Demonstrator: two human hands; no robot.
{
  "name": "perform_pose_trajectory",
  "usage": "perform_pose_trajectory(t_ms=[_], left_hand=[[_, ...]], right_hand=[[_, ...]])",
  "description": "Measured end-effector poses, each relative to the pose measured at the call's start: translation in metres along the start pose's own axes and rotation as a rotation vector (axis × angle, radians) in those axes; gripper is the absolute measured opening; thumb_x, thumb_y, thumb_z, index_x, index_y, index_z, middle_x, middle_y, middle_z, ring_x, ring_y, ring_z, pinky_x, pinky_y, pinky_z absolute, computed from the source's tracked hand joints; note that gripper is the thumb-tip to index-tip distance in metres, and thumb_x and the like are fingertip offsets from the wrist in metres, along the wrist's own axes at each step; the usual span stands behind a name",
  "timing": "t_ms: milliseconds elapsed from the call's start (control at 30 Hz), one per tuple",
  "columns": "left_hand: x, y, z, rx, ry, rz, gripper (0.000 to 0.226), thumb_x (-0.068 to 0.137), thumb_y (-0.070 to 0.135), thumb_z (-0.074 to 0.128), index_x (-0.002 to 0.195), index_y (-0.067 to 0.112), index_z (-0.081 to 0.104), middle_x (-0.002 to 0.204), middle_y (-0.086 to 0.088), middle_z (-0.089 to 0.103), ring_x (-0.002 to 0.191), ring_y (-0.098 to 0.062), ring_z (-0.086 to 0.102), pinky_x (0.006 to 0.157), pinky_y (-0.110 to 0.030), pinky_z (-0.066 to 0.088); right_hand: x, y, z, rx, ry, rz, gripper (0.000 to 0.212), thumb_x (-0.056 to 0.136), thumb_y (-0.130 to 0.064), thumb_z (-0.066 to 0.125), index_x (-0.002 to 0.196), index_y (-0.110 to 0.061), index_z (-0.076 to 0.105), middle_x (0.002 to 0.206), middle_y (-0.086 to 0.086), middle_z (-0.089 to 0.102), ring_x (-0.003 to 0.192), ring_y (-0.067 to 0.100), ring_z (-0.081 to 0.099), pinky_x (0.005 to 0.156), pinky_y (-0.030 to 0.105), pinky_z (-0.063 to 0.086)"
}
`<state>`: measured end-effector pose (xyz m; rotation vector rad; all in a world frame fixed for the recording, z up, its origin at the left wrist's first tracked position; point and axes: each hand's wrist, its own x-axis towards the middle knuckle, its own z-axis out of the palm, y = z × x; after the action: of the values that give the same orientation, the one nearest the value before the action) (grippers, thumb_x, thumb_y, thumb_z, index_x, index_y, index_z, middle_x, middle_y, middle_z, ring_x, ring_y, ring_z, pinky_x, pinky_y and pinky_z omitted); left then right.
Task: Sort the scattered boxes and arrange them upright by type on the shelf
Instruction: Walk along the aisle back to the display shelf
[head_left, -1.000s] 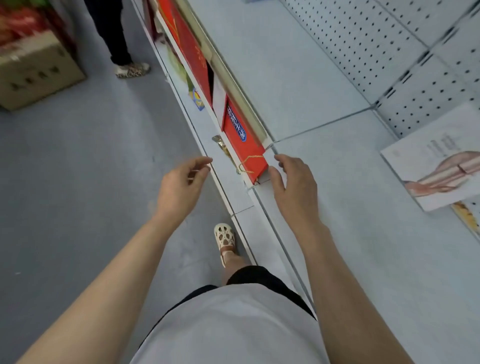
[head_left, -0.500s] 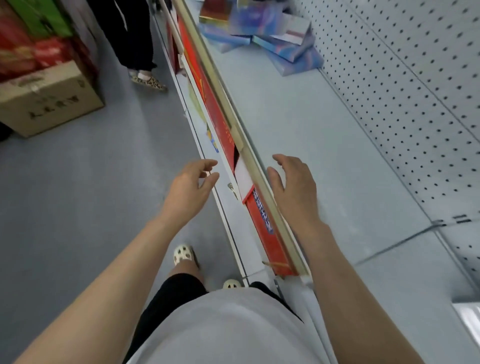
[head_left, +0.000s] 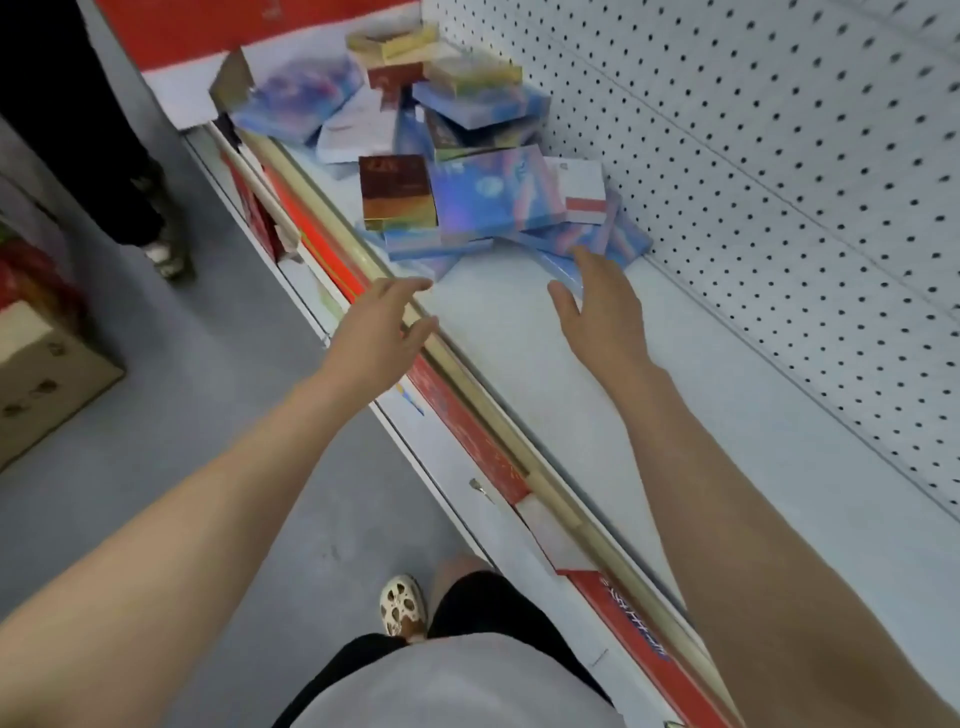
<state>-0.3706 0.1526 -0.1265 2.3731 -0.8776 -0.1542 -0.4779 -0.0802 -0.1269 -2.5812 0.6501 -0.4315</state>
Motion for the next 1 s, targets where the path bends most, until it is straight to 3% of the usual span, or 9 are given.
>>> perform_pose_trajectory(t_ms=[200,333,433,533,600,700,867,933,1000], left_hand=[[0.110,-0.039,-0.017,0.120,0.054,0.085,0.056,0.087,0.025,0.067,0.138,0.009,0.049,0.135,-0.018,0.050,0.125,-0.036,0.045,0.105,-0.039,0.034],[0.156,-0.065,-0.021,0.132,-0.003,-0.131,0.071,0.089,0.037,0.063,0.148,0.012,0.032,0.144,-0.021,0.038,0.130,-0.040,0.038,0.107,-0.045,0.034],[0.174,-0.078,-0.020,0.078,-0.085,-0.267,0.070,0.090,0.046,0.059,0.147,0.018,0.029,0.136,-0.020,0.046,0.118,-0.043,0.050,0.095,-0.046,0.044],[0.184,-0.080,-0.019,0.013,-0.083,-0.299,0.064,0.091,0.038,0.061,0.144,0.017,0.032,0.127,-0.016,0.058,0.112,-0.039,0.056,0.088,-0.041,0.046],[0.188,-0.083,-0.020,-0.065,-0.068,-0.349,0.071,0.090,0.033,0.064,0.148,0.015,0.026,0.129,-0.014,0.059,0.115,-0.038,0.056,0.083,-0.037,0.043],[0.191,-0.088,-0.023,-0.210,-0.083,-0.440,0.081,0.088,0.032,0.067,0.151,0.014,0.019,0.129,-0.008,0.059,0.114,-0.032,0.058,0.079,-0.033,0.043],[0.190,-0.094,-0.031,-0.293,-0.103,-0.365,0.053,0.085,0.030,0.070,0.131,0.016,0.047,0.121,-0.006,0.062,0.106,-0.027,0.060,0.080,-0.033,0.047],[0.192,-0.098,-0.034,-0.353,-0.116,-0.367,0.058,0.084,0.030,0.072,0.133,0.017,0.046,0.123,-0.004,0.062,0.109,-0.027,0.060,0.086,-0.036,0.050],[0.194,-0.101,-0.039,-0.425,-0.127,-0.374,0.061,0.084,0.027,0.073,0.136,0.017,0.042,0.125,-0.004,0.060,0.109,-0.025,0.059,0.088,-0.036,0.049]], right_hand=[[0.103,-0.029,0.035,-0.067,-0.022,-0.006,0.052,0.098,-0.032,0.055,0.144,-0.011,0.044,0.137,0.016,0.054,0.123,0.035,0.050,0.099,0.044,0.042],[0.155,-0.053,0.065,-0.217,-0.091,-0.006,0.071,0.092,-0.053,0.056,0.148,-0.013,0.037,0.141,0.016,0.049,0.129,0.036,0.044,0.104,0.044,0.035],[0.173,-0.061,0.079,-0.335,-0.188,0.121,0.096,0.080,-0.075,0.055,0.153,-0.021,0.025,0.155,0.020,0.030,0.144,0.042,0.024,0.116,0.051,0.020],[0.177,-0.062,0.078,-0.367,-0.256,0.245,0.112,0.072,-0.085,0.053,0.156,-0.021,0.015,0.163,0.020,0.008,0.149,0.043,0.007,0.116,0.058,0.014],[0.174,-0.061,0.075,-0.343,-0.225,0.329,0.118,0.067,-0.087,0.055,0.157,-0.021,0.014,0.162,0.021,0.009,0.147,0.043,0.014,0.114,0.059,0.022],[0.166,-0.056,0.073,-0.303,-0.142,0.468,0.122,0.064,-0.084,0.062,0.156,-0.019,0.015,0.149,0.023,0.033,0.135,0.041,0.036,0.103,0.054,0.037],[0.156,-0.058,0.056,-0.119,-0.001,0.651,0.109,0.072,-0.067,0.074,0.151,-0.008,0.026,0.139,0.019,0.051,0.127,0.038,0.049,0.093,0.042,0.042],[0.155,-0.054,0.049,0.091,0.079,0.722,0.082,0.074,-0.056,0.078,0.131,-0.004,0.048,0.119,0.013,0.064,0.112,0.033,0.060,0.080,0.035,0.040],[0.147,-0.052,0.044,0.307,0.159,0.745,0.053,0.076,-0.050,0.078,0.104,-0.010,0.059,0.090,0.002,0.064,0.092,0.026,0.060,0.074,0.033,0.041]])
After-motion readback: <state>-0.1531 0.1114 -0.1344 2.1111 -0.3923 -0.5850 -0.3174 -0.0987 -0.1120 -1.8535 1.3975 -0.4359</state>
